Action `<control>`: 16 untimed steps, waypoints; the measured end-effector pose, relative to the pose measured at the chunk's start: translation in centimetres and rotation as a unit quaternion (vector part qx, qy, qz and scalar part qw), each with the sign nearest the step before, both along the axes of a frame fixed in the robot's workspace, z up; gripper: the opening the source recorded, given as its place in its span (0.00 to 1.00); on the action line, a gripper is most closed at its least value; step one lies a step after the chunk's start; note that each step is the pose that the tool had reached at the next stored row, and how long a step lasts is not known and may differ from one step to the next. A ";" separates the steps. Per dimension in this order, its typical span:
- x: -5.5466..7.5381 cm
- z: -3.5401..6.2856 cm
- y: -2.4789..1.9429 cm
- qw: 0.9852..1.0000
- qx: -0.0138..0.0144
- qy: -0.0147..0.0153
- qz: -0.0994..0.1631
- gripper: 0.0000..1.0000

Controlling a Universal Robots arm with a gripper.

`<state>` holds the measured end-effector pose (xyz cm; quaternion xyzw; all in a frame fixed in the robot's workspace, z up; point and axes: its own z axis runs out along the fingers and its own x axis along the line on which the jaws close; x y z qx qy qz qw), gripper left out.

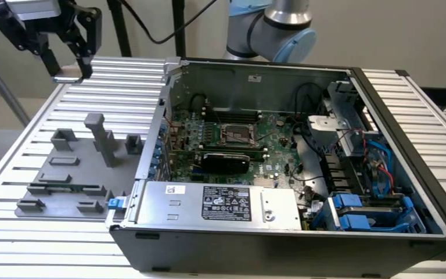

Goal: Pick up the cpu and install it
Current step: 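Pick up the cpu and move it towards the insertion slot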

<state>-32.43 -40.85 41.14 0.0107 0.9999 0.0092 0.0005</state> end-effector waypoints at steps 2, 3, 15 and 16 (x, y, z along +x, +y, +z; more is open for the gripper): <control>0.5 0.01 0.40 1.000 0.000 0.000 0.000 0.55; 0.7 0.00 0.60 1.000 0.000 0.000 0.000 0.55; 5.3 0.00 2.04 1.000 0.000 0.000 0.000 0.55; 5.8 0.00 2.10 1.000 0.000 0.000 0.000 0.55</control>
